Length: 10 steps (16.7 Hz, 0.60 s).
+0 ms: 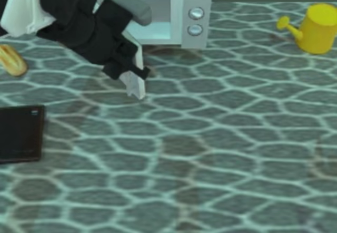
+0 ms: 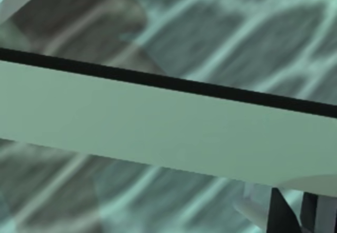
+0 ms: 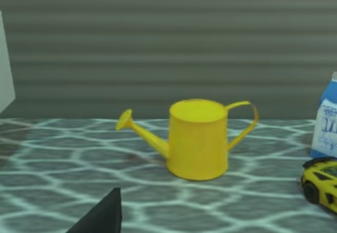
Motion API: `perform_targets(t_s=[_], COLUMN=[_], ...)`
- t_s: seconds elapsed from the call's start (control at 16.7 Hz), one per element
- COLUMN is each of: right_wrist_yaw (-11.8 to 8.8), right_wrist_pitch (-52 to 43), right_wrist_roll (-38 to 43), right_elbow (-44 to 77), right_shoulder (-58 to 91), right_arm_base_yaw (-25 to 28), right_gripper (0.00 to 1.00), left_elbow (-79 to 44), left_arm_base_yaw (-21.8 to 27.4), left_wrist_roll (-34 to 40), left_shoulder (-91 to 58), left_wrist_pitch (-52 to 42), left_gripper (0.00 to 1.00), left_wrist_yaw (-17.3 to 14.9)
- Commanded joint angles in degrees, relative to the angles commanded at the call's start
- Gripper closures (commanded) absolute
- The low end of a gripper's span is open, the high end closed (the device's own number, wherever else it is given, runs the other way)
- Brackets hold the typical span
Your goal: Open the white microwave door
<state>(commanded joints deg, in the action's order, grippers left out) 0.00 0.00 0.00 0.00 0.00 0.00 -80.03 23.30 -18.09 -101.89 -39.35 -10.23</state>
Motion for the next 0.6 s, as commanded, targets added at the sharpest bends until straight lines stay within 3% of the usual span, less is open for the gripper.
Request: perform_targets(t_s=[0.18, 0.6], right_wrist_yaw=[0.0, 0.0], right_wrist_pitch=[0.0, 0.0], right_wrist_roll=[0.0, 0.0], right_elbow=[0.0, 0.0], right_shoulder=[0.0, 0.0], right_arm_base_yaw=[0.0, 0.0], right_gripper=[0.00, 0.00], left_elbow=[0.3, 1.9], left_arm_base_yaw=[-0.1, -4.0], left_wrist_roll=[-0.8, -10.2], left_shoulder=[0.1, 1.9], left_wrist_pitch=[-0.2, -2.2], left_gripper=[1.00, 1.00], left_wrist_yaw=[-0.7, -5.2])
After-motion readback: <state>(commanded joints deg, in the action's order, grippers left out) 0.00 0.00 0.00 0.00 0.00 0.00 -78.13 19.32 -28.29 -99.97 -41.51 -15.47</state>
